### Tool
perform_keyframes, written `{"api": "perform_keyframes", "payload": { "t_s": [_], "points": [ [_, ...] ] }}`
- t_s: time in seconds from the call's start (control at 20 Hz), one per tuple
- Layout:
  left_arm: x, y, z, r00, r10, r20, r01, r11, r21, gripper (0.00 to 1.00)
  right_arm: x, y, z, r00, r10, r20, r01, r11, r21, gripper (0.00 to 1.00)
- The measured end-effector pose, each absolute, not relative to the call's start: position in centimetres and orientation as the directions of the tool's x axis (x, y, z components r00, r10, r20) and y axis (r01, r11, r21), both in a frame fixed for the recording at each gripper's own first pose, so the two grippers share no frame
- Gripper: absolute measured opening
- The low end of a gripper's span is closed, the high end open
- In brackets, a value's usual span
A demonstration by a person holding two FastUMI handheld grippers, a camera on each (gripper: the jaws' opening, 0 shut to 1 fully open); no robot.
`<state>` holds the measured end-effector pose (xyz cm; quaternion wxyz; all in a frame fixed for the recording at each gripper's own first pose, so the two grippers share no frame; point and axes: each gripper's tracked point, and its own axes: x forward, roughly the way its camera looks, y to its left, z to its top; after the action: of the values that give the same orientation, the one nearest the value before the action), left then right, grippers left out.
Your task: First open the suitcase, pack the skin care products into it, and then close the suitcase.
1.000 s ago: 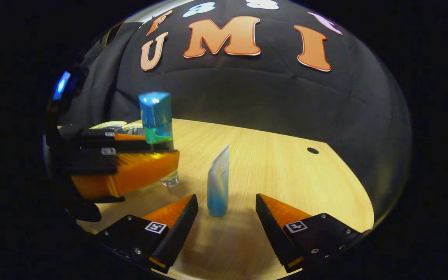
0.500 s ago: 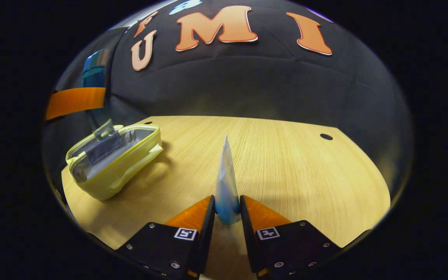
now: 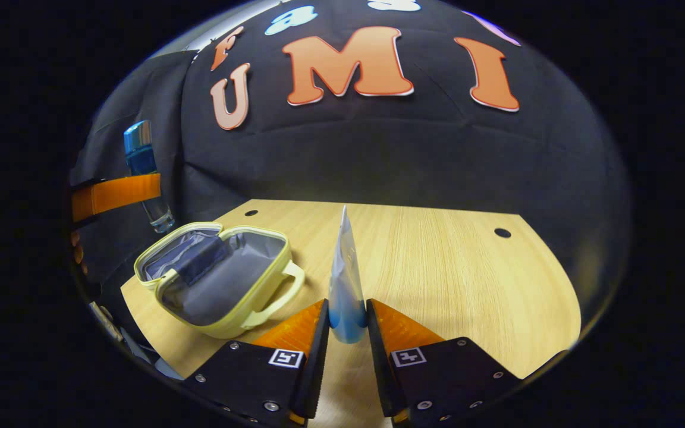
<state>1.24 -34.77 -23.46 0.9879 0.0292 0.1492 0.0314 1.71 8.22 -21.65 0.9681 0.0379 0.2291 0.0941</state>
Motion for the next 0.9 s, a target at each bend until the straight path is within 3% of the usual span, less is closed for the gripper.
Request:
{"api": "perform_keyframes", "payload": {
  "t_s": [0.4, 0.9],
  "points": [
    [0.9, -28.9, -23.4, 0.937, 0.059, -0.344, -0.040, 0.997, 0.064, 0.48, 1.6, 12.9, -17.1, 0.885, 0.223, -0.408, -0.206, 0.975, 0.085, 0.40],
    [0.2, -26.4, -36.9, 0.760, -0.026, -0.650, 0.015, 1.000, -0.023, 0.49, 2.2, 18.5, -18.1, 0.861, 0.252, -0.442, -0.238, 0.967, 0.088, 0.40]
  ]
}}
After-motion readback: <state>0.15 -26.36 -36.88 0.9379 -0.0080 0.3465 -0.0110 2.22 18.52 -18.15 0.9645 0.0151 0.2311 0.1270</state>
